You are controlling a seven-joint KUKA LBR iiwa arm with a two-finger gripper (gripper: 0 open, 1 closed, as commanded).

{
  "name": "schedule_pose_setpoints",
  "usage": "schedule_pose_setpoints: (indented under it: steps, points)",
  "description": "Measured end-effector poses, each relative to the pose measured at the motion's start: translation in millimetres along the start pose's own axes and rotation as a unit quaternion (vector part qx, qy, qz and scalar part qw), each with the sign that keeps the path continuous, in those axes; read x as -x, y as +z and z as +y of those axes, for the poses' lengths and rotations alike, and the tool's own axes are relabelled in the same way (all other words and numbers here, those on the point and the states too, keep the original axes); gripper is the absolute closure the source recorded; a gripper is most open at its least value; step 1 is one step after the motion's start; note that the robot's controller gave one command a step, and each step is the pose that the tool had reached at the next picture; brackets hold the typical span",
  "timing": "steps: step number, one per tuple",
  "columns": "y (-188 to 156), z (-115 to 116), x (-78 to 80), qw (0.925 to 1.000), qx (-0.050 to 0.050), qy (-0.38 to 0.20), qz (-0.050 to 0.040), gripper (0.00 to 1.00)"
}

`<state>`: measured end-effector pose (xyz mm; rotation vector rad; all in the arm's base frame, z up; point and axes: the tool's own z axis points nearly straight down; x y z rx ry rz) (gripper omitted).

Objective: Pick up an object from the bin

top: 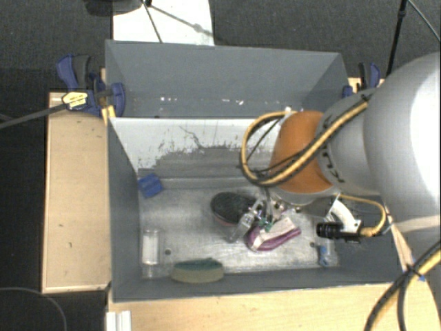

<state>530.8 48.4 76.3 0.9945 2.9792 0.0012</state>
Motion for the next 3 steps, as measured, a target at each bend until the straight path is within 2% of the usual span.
schedule_pose_setpoints:
  steps: [1, 2, 3]
  points:
    - [-2.0, -1.2, 1.4, 1.0, 0.0, 0.0, -0.001, 1.0]
    - [-98.4, -4.3, 15.7, 1.0, 0.002, 0.003, -0.0031, 1.0]
    - [-164.9, -2.9, 14.3, 0.9999, 0.002, 0.014, -0.0025, 1.0]
